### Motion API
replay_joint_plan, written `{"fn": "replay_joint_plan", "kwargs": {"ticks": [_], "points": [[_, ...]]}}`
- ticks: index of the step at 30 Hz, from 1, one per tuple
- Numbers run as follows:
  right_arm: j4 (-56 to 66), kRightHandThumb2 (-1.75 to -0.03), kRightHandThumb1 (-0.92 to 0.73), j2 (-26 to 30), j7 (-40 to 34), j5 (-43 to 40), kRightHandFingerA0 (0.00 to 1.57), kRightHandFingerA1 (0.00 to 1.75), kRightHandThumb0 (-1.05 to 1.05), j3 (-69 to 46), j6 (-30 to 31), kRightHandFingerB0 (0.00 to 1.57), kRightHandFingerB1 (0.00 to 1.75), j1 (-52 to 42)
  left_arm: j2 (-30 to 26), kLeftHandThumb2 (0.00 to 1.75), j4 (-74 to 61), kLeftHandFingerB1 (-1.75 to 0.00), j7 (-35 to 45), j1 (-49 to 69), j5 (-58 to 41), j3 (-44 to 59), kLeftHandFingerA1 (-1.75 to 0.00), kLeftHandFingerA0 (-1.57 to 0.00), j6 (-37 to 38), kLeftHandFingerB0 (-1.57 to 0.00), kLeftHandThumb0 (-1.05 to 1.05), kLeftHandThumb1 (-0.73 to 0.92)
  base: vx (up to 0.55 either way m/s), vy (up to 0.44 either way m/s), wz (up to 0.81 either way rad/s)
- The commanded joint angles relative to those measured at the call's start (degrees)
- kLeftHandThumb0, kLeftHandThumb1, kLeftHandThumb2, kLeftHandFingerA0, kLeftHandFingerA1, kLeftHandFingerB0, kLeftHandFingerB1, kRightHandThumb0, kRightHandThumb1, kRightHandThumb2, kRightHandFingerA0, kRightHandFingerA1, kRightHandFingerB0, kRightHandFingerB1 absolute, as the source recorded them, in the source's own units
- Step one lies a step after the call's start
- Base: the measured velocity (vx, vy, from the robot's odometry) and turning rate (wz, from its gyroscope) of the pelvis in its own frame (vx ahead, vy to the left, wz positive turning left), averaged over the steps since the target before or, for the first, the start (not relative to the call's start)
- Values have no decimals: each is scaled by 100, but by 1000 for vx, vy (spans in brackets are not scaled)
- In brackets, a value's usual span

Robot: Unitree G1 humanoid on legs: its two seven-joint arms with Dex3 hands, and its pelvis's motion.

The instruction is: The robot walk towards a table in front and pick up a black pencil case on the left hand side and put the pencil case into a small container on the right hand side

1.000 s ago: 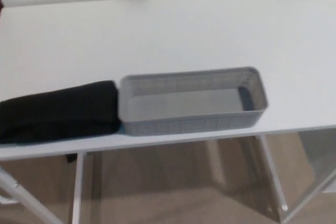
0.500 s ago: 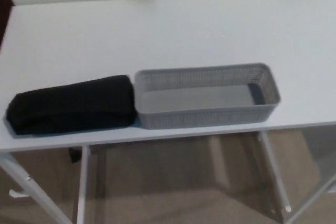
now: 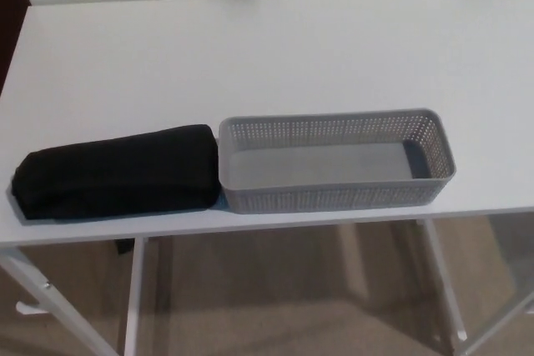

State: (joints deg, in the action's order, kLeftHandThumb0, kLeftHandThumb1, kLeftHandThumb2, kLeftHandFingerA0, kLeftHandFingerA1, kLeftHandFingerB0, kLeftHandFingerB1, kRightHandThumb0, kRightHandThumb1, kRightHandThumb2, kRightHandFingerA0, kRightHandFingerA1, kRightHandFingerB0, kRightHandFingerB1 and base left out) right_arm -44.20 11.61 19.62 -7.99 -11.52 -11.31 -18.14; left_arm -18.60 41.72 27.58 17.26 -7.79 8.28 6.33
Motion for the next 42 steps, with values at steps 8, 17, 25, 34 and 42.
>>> {"fn": "replay_joint_plan", "kwargs": {"ticks": [8, 17, 25, 34, 42], "points": [[-50, -55, -50, 125, -10, 44, 64, 55, -30, -20, -68, 41, 43, 59, -489, 58, -4703, -33, 1106, 2320, -273, -939, -41, -37, 1027, -18, -39, 37, 0, 0, 0], [77, -67, -42, 169, -189, 167, 59, 58, -38, 28, 92, 38, 48, 83, -1165, 67, -9315, -35, 1636, 3744, -2462, 92, -42, -32, 1528, -12, -58, 39, 0, 0, 0], [-188, -69, -42, 215, -160, 227, 60, 59, -40, 35, -117, 37, 49, 113, -807, 56, -10093, -31, 144, 2078, -2328, 876, -37, -22, 980, -14, -36, 34, 0, 0, 0], [-88, -55, -51, 216, -211, 309, 67, 54, -30, 51, -187, 42, 41, 108, -277, 54, -8893, -29, -601, -320, -659, 1054, -35, -30, 877, -14, -29, 46, 0, 0, 0], [-207, -55, -51, 291, -478, 552, 71, 53, -32, 195, -220, 43, 41, 269, -376, 55, -7970, -28, -961, -1419, 1356, 1086, -30, -21, 1063, -14, -13, 48, 0, 0, 0]]}}
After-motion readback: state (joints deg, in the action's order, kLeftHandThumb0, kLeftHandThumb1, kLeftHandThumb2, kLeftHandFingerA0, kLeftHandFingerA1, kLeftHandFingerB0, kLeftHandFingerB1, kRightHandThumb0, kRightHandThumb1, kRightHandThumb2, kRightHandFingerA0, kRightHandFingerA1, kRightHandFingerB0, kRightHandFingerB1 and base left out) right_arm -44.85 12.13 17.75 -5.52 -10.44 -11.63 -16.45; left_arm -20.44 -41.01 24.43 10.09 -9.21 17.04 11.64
